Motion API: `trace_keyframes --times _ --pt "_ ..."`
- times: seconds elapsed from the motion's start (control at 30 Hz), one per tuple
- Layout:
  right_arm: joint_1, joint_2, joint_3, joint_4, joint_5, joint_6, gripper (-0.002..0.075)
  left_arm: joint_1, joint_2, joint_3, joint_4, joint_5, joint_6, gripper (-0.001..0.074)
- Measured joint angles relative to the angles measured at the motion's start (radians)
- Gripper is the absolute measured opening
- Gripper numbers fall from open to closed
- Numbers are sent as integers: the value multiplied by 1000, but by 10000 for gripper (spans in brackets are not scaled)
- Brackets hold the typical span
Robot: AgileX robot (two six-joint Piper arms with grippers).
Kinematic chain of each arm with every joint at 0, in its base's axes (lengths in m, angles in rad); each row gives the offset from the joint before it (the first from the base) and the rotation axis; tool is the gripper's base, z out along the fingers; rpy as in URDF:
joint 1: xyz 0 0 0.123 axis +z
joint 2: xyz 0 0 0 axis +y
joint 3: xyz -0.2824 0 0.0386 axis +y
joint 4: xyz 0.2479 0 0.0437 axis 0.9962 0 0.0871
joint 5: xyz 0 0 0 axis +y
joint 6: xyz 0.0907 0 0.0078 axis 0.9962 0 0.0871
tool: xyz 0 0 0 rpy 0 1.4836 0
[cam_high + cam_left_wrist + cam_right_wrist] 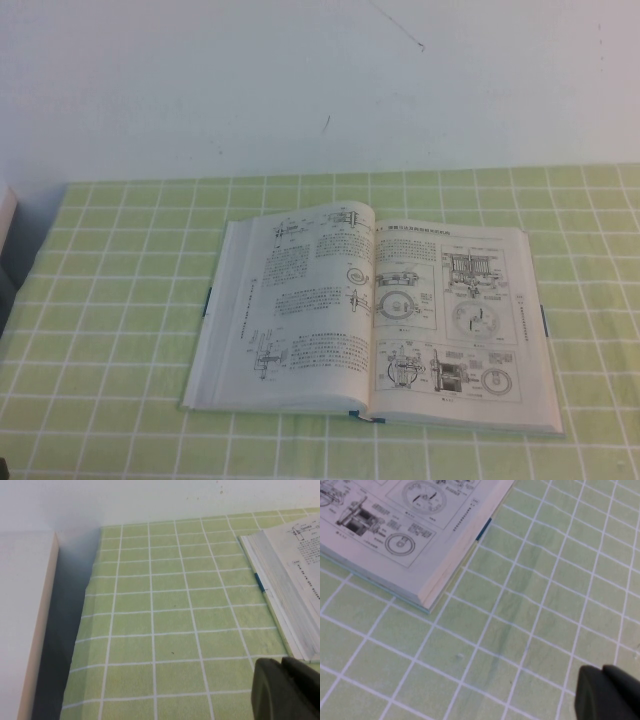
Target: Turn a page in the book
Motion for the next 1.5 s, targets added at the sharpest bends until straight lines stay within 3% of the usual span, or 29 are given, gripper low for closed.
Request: trace_keyframes --times 0.9,1.03,1.3,1.5 --pt "0 -6 11 1 -11 0 -2 0 0 0 0 0 7 -4" --pt "0 -50 88 -2 -97 0 -2 0 0 0 0 2 7 -4" --pt "-51 -203 348 -22 -532 0 -2 0 0 0 0 2 7 -4" --pt "-168 -340 386 17 -514 2 -2 0 0 -1 0 4 7 -4"
